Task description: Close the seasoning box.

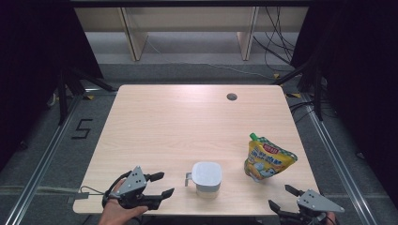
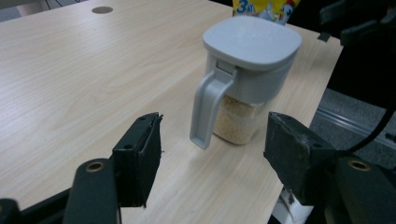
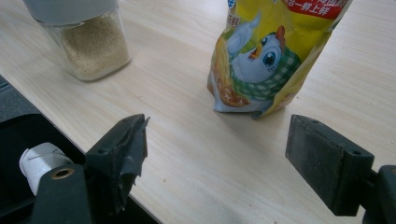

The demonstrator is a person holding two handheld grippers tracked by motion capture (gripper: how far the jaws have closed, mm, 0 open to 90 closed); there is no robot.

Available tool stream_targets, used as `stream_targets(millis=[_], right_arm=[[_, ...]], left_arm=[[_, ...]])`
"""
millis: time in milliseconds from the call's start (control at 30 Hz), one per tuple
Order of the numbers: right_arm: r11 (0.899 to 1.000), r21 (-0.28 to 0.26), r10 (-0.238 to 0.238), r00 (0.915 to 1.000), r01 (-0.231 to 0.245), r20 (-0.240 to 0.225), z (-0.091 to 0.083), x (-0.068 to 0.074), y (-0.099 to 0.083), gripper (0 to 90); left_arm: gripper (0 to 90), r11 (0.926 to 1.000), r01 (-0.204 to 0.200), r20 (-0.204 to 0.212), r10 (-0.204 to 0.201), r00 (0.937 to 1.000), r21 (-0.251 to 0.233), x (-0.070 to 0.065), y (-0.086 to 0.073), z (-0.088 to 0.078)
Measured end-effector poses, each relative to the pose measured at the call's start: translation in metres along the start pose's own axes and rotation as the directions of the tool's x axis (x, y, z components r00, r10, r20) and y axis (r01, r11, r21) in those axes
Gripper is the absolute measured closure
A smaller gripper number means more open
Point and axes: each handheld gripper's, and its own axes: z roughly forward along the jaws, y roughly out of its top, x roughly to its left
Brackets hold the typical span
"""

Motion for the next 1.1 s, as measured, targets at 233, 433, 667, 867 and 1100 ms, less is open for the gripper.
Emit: stream_targets(millis=[233, 433, 667, 867, 1100], right_arm=[[1.0, 0.002, -0.028, 0.9996, 0.028, 0.0, -0.001, 0.0, 0.001, 21.7], [1.0, 0.02, 0.009, 1.0, -0.01, 0.003, -0.001, 0.004, 0.0, 20.9], [0.999, 0.03, -0.029, 0.9995, 0.029, -0.011, 0.002, 0.001, 0.0, 19.8], [0.999, 0.025, -0.025, 0.9994, 0.026, -0.024, 0.002, 0.001, -0.001, 19.8], [0.999, 0.027, -0.047, 0.9989, 0.047, -0.003, 0.002, -0.001, -0.001, 19.2]], left_arm=[[32.0, 0.9968, -0.008, -0.003, 0.008, 1.0, 0.079, -0.007, -0.017, 0.005], [25.1, 0.9899, -0.026, 0.013, 0.025, 0.9996, 0.14, -0.014, -0.025, 0.009], [23.7, 0.9843, -0.037, 0.01, 0.036, 0.9993, 0.172, -0.018, -0.029, 0.014], [23.5, 0.9863, -0.022, 0.003, 0.022, 0.9998, 0.164, -0.017, -0.029, 0.013], [23.0, 0.9882, -0.003, -0.004, 0.003, 1.0, 0.153, -0.015, -0.03, 0.014]])
